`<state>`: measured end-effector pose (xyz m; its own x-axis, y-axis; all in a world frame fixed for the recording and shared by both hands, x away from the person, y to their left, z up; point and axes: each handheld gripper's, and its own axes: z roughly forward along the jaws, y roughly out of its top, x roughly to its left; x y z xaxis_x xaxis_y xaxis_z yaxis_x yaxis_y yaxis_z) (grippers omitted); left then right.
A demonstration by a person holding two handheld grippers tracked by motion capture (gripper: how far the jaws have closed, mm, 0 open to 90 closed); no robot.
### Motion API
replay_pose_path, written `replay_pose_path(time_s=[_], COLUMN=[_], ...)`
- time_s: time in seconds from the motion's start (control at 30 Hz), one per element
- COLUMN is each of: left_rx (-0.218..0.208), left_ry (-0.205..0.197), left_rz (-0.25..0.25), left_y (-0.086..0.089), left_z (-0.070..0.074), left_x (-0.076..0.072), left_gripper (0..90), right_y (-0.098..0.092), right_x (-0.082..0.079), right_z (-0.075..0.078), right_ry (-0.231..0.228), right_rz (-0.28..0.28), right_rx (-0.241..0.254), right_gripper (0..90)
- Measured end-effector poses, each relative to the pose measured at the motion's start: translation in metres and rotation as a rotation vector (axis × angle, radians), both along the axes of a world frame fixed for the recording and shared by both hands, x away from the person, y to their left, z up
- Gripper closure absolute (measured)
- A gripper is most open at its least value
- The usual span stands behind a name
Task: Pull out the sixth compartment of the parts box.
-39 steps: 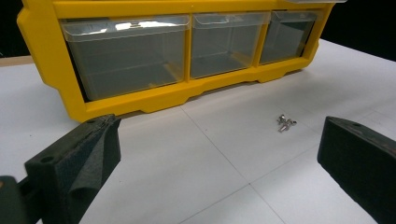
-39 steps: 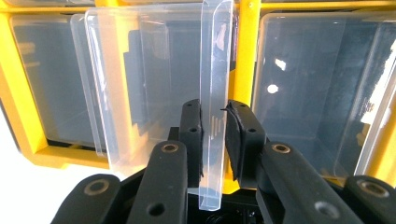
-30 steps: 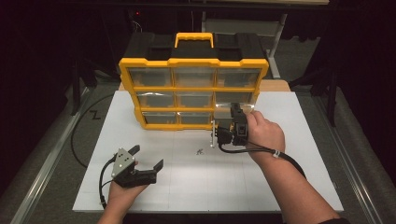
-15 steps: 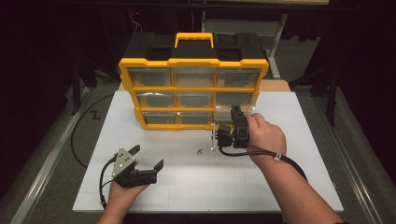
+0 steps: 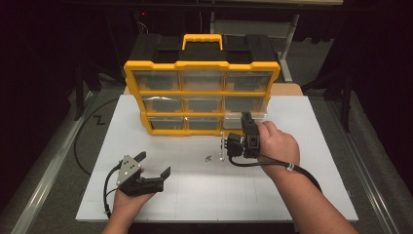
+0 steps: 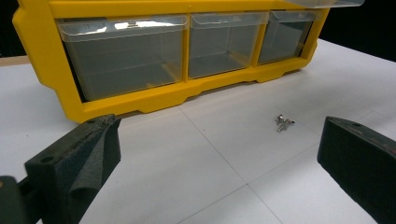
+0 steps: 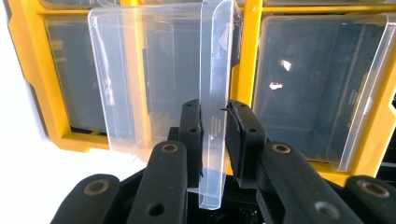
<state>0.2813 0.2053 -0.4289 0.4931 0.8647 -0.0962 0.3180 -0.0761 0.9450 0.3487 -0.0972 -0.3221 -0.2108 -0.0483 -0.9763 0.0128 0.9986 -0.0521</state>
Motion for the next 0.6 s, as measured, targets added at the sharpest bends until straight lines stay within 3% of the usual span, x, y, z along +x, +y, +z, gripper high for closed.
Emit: replay_pose_path(time_s=[0.6], left_rx=[-0.009], left_ry=[0.001], left_rz=[-0.004], left_y=[0.0002], left_z=[0.0001], left_x=[0.0001], left_gripper=[0.3], right_y=[0.0013], right_x=[-0.0096], right_z=[0.0006], right_ry=[0.006], right_rz=[-0.003], right_rx=[-0.008], right_gripper=[79.1])
